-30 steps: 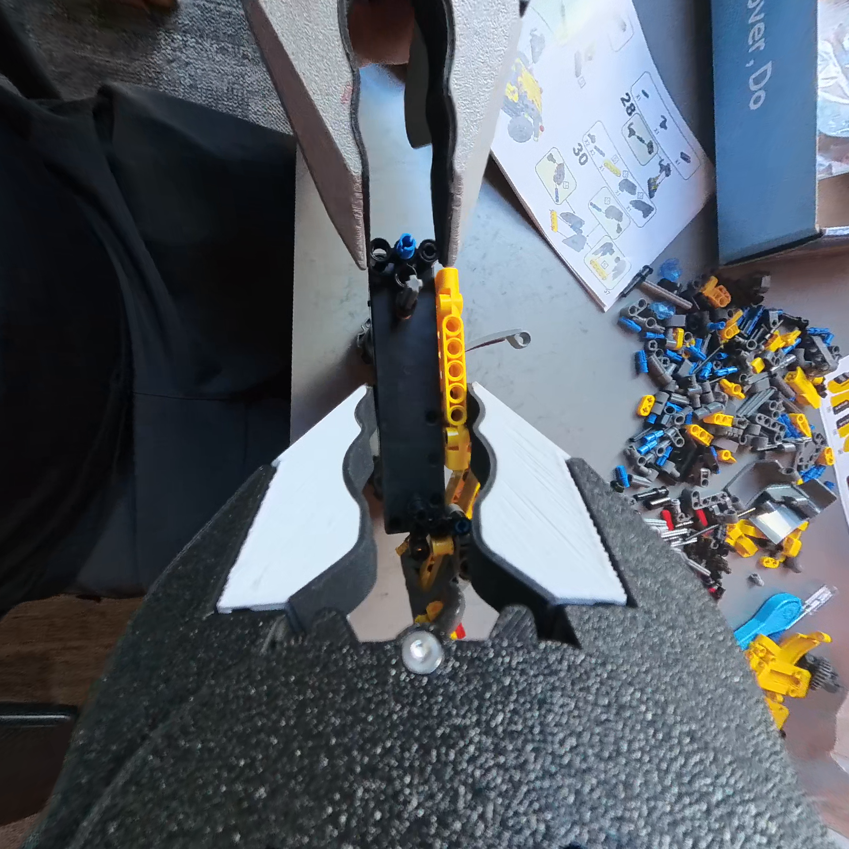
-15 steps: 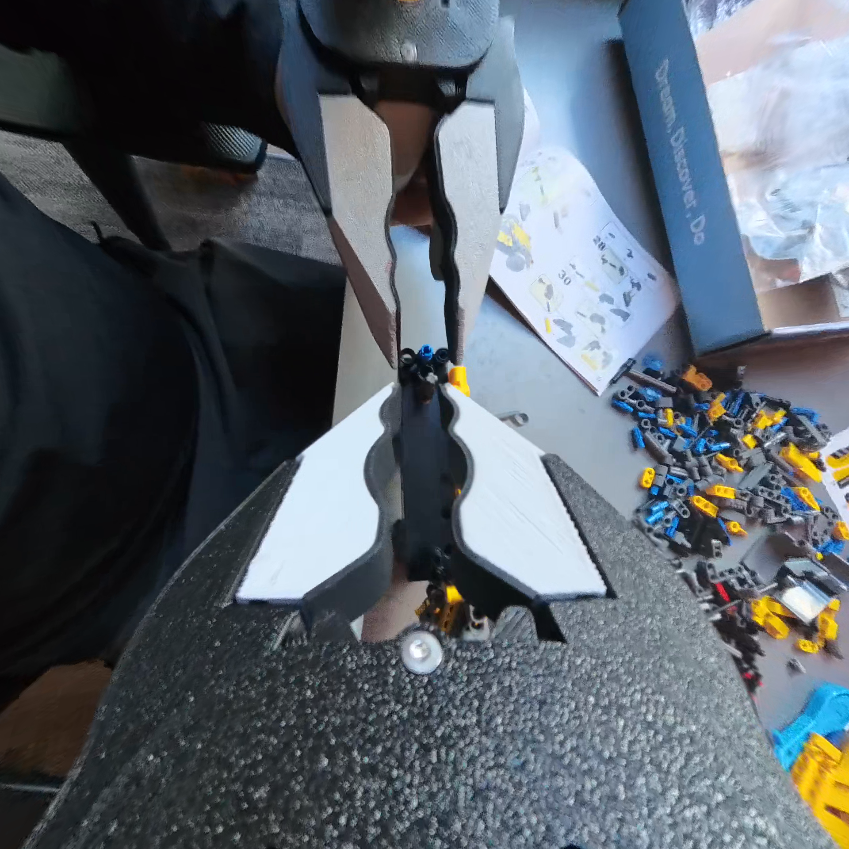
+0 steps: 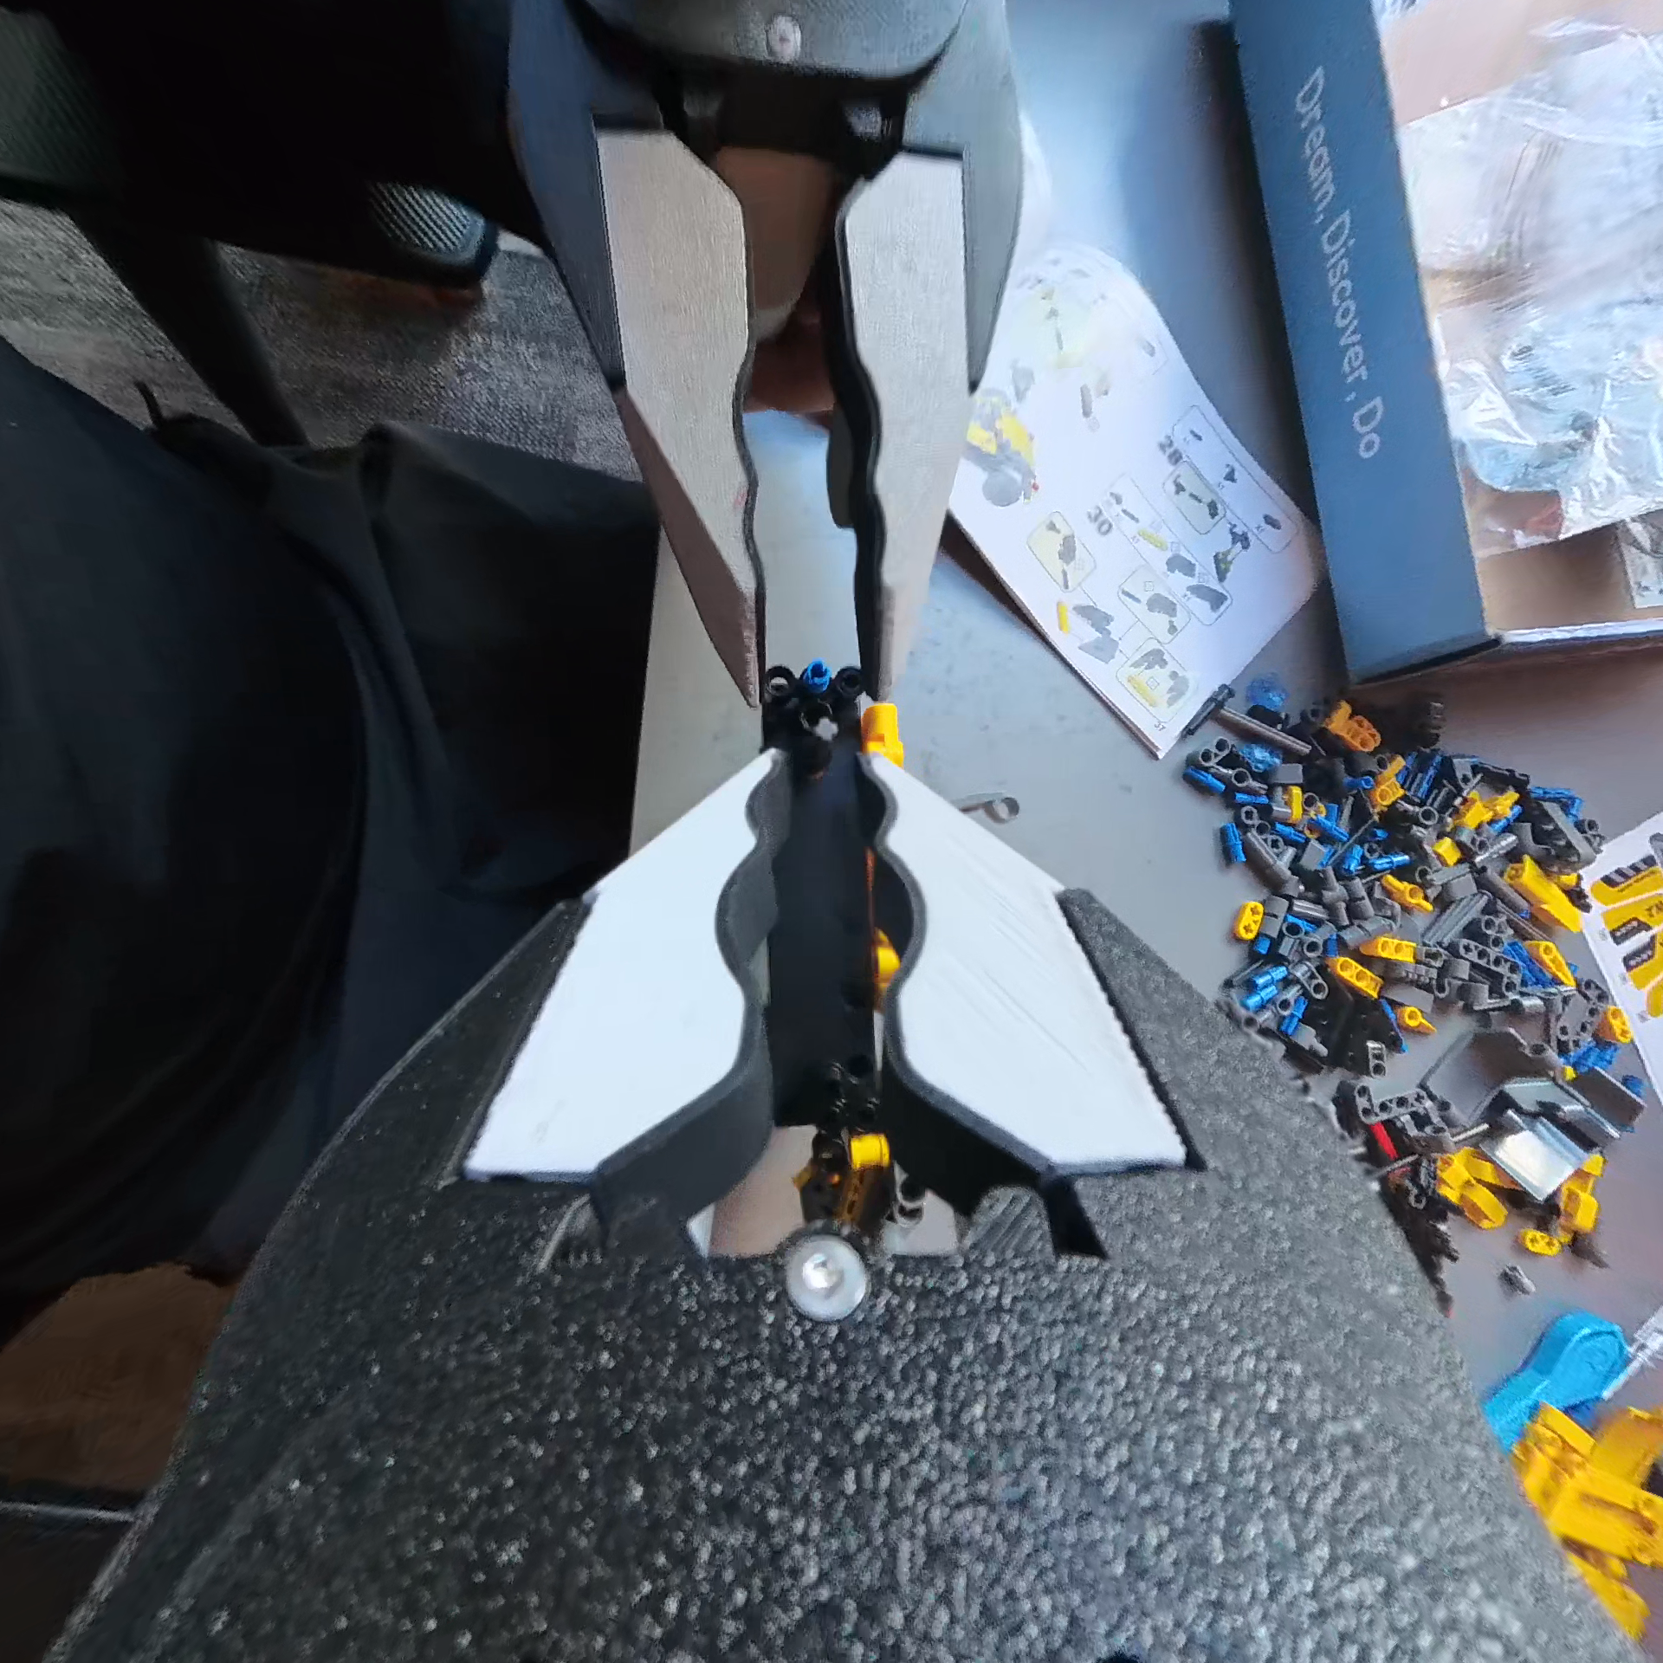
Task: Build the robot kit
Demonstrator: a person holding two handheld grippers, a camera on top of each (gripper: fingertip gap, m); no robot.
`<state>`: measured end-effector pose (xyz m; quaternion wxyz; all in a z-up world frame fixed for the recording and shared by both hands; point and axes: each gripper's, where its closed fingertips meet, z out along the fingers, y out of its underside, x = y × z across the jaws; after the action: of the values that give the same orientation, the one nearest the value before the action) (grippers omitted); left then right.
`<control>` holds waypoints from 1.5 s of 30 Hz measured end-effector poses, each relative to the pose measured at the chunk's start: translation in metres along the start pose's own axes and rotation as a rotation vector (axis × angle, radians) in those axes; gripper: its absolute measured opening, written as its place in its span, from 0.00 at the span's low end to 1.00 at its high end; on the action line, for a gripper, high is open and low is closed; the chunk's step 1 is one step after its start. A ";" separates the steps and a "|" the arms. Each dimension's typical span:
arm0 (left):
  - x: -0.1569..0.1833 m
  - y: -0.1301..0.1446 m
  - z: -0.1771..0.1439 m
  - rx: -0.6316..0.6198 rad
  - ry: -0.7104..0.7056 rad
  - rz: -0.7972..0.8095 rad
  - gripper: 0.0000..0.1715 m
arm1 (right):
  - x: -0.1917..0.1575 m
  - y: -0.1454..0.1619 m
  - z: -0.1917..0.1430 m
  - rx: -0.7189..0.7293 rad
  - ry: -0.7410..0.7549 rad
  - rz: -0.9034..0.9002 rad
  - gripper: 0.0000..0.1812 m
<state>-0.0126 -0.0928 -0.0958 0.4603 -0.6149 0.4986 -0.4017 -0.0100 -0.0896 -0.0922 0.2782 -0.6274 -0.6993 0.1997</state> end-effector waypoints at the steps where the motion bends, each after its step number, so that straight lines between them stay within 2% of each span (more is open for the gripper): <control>1: 0.000 0.000 0.000 -0.001 -0.003 0.003 0.12 | 0.000 -0.002 -0.001 0.014 -0.002 0.002 0.08; 4: -0.001 0.000 0.000 0.005 0.000 -0.004 0.12 | -0.002 0.000 0.005 -0.010 -0.012 -0.016 0.03; 16: -0.001 -0.001 0.000 0.040 -0.002 -0.010 0.12 | -0.003 0.001 0.006 -0.025 -0.034 -0.016 0.03; 20: -0.006 0.007 0.000 -0.010 -0.041 0.005 0.30 | -0.003 0.001 0.006 -0.030 -0.043 -0.006 0.03; 21: -0.005 0.011 0.001 -0.027 -0.039 0.004 0.30 | -0.003 0.001 0.006 -0.029 -0.043 -0.002 0.03; 24: -0.001 0.018 0.006 -0.045 -0.031 0.010 0.19 | -0.001 0.001 0.006 -0.022 -0.034 0.009 0.03; 29: -0.006 0.024 0.011 -0.051 -0.069 0.027 0.13 | 0.002 0.002 0.005 -0.016 -0.007 0.008 0.03; 34: -0.006 0.024 0.013 -0.022 -0.057 0.011 0.14 | 0.004 0.003 0.003 -0.016 0.003 0.014 0.04; 37: -0.007 0.030 0.015 -0.043 -0.063 0.020 0.19 | 0.006 0.004 0.001 -0.033 0.010 0.015 0.09; 40: -0.005 0.030 0.016 -0.035 -0.047 0.029 0.15 | 0.004 0.003 -0.001 -0.042 0.010 0.005 0.13; 45: -0.008 0.030 0.018 -0.044 -0.055 0.040 0.15 | 0.008 0.000 0.000 -0.049 0.005 0.012 0.14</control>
<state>-0.0039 -0.0846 -0.1299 0.4682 -0.6256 0.5066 -0.3644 -0.0106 -0.0821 -0.0907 0.2636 -0.6388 -0.6994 0.1825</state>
